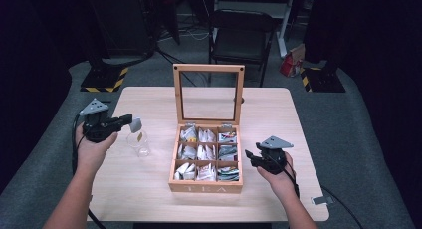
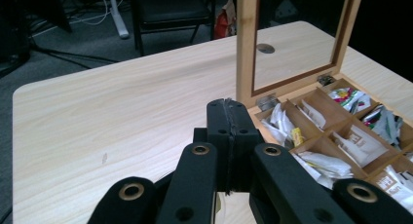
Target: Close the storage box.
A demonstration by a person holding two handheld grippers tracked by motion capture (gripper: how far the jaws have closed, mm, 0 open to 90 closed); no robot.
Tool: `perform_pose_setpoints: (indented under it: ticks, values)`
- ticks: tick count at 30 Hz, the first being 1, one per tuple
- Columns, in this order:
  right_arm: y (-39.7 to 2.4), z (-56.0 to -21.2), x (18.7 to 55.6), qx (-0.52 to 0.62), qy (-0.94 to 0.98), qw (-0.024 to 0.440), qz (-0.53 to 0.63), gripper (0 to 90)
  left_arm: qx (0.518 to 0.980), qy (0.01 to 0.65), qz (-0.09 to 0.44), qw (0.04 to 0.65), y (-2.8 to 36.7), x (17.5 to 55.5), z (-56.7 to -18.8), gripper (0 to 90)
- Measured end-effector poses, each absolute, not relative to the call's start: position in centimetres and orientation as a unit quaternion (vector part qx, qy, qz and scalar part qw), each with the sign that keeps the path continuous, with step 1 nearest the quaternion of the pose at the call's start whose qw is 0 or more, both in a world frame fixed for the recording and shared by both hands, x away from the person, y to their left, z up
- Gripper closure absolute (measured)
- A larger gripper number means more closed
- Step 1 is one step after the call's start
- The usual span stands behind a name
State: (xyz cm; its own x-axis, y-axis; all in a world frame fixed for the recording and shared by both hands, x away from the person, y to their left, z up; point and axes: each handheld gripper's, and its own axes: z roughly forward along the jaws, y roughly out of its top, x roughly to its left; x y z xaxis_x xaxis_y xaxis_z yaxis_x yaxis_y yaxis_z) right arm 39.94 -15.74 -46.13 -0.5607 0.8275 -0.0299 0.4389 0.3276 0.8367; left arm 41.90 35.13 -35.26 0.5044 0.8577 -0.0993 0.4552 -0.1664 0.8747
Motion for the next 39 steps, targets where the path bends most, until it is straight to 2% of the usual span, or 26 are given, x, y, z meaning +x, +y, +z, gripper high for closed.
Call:
perform_pose_setpoints:
  ticks: [25,39]
  values:
    - [-15.7,-46.2,39.9,0.406,0.781,0.233,0.412,46.3,0.727,0.476,0.21,0.449,35.4,42.8,-40.1,90.0]
    - [-15.7,-46.3,39.9,0.406,0.782,0.23,0.412,45.9,0.727,0.483,0.212,0.44,35.1,42.9,-41.7,90.0]
